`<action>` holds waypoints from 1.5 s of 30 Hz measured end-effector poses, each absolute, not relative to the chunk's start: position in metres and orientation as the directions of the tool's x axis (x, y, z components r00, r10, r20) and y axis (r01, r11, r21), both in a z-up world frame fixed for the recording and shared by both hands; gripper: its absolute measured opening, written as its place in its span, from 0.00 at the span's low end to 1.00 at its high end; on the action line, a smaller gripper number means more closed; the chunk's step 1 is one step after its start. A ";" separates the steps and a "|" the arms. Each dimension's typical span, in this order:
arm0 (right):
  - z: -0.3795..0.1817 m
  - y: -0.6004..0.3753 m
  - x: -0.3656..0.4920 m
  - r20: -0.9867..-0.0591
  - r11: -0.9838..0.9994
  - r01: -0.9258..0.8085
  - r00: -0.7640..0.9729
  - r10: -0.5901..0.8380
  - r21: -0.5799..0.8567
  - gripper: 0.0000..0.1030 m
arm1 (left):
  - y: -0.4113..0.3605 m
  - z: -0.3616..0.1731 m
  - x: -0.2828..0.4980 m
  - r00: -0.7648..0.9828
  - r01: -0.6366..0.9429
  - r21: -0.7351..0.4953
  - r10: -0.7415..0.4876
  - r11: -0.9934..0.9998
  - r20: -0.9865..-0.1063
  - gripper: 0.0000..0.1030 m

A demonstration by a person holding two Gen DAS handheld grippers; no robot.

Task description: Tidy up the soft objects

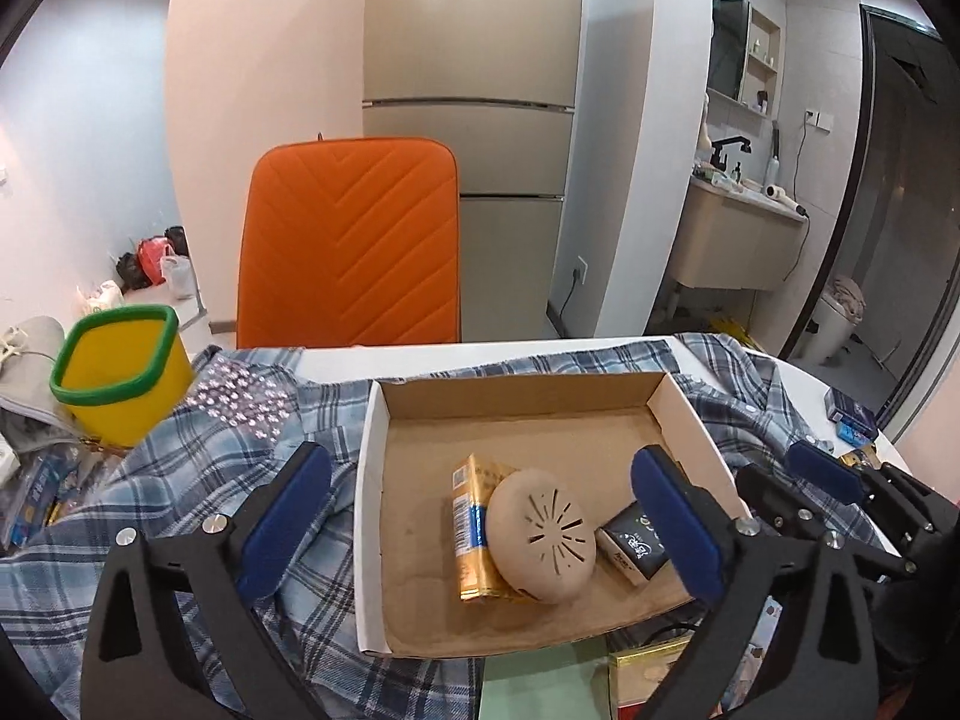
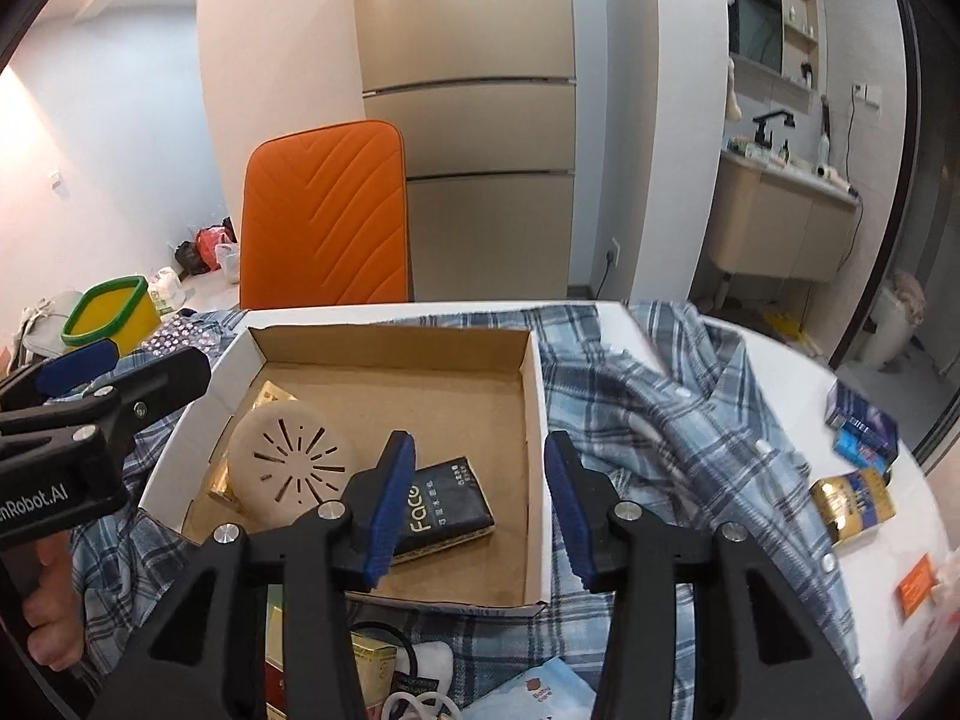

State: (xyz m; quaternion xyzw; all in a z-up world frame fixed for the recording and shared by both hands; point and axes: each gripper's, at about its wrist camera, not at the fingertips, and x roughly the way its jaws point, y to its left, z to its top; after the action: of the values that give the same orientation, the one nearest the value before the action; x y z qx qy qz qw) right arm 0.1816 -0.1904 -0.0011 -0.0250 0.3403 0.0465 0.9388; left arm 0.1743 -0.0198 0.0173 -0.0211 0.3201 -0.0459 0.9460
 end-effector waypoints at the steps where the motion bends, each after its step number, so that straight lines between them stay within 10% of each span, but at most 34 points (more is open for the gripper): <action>1: 0.002 -0.191 0.179 -0.634 0.994 -0.104 0.770 0.072 -0.014 0.46 | -0.020 0.021 0.172 0.798 0.073 -0.063 -0.096 0.995 -0.595 0.97; 27: 0.057 -0.225 0.063 -0.510 0.998 -0.065 0.858 0.057 0.002 0.46 | -0.043 0.044 0.058 0.849 0.144 -0.050 -0.150 0.988 -0.506 0.97; 45: -0.019 -0.202 0.019 -0.708 0.991 -0.097 0.693 0.134 0.092 0.46 | -0.027 -0.012 0.009 0.794 0.154 -0.028 -0.141 0.988 -0.591 0.97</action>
State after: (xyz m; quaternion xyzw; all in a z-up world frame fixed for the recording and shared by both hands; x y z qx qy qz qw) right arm 0.0193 -0.2016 -0.0194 0.0234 0.3865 0.0628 0.9198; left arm 0.0095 -0.0270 -0.0118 0.0107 0.3111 -0.0780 0.9471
